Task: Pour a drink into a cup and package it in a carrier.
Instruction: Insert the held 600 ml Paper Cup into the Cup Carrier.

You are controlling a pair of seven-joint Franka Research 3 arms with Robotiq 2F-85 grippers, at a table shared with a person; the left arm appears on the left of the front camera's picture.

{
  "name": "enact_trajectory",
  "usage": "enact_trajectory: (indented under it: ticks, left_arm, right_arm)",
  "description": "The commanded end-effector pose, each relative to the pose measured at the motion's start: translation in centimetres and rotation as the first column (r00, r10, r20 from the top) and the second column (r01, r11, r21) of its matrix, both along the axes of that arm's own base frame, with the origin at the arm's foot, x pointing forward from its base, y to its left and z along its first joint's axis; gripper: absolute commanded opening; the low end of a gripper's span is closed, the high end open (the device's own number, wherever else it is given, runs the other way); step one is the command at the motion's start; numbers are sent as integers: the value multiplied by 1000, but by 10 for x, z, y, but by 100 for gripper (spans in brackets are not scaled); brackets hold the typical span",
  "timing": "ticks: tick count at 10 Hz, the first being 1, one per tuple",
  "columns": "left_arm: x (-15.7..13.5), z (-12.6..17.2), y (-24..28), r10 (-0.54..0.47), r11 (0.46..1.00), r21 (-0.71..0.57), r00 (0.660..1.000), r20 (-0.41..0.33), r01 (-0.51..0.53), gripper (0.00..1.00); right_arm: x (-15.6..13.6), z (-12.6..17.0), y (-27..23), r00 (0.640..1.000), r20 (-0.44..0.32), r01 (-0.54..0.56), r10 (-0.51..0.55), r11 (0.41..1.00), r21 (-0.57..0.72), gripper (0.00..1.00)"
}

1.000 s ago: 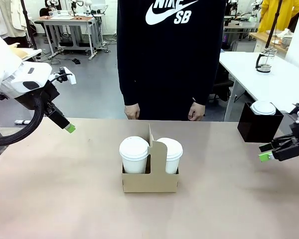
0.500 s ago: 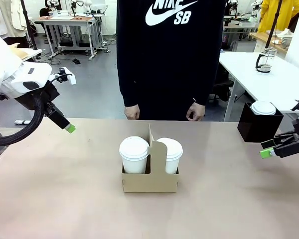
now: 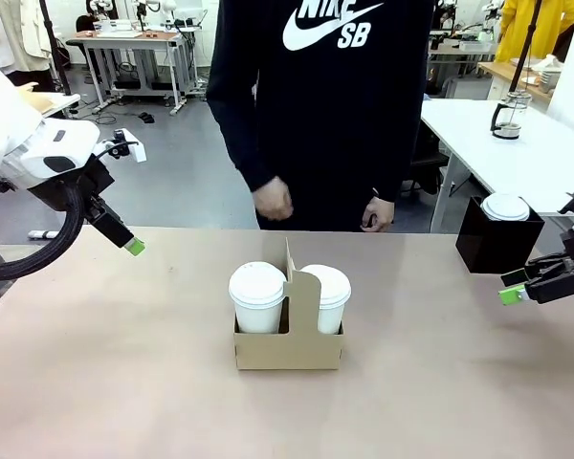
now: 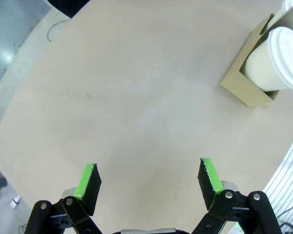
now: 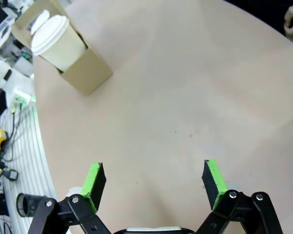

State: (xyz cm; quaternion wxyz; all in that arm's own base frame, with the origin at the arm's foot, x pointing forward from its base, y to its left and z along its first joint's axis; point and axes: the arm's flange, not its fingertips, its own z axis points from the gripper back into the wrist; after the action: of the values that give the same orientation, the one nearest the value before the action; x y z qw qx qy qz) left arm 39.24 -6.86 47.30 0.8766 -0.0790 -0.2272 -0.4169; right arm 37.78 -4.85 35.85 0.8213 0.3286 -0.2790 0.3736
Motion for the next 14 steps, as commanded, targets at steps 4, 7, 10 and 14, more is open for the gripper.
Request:
enact_trajectory:
  ticks: [4,7,10,14]
  left_arm:
    - [-1,0,0,4,1000,-1,1000,0,-4,100]
    - [-1,0,0,4,1000,-1,1000,0,-4,100]
    - [-1,0,0,4,1000,-1,1000,0,-4,100]
    - [-1,0,0,4,1000,-1,1000,0,-4,100]
  right_arm:
    - [0,-1,-1,1000,-1,1,-1,1000,-1,100]
    - [0,-1,-1,1000,-1,1,-1,1000,-1,100]
    - [0,-1,-1,1000,-1,1,-1,1000,-1,100]
    - [0,-1,-1,1000,-1,1,-1,1000,-1,100]
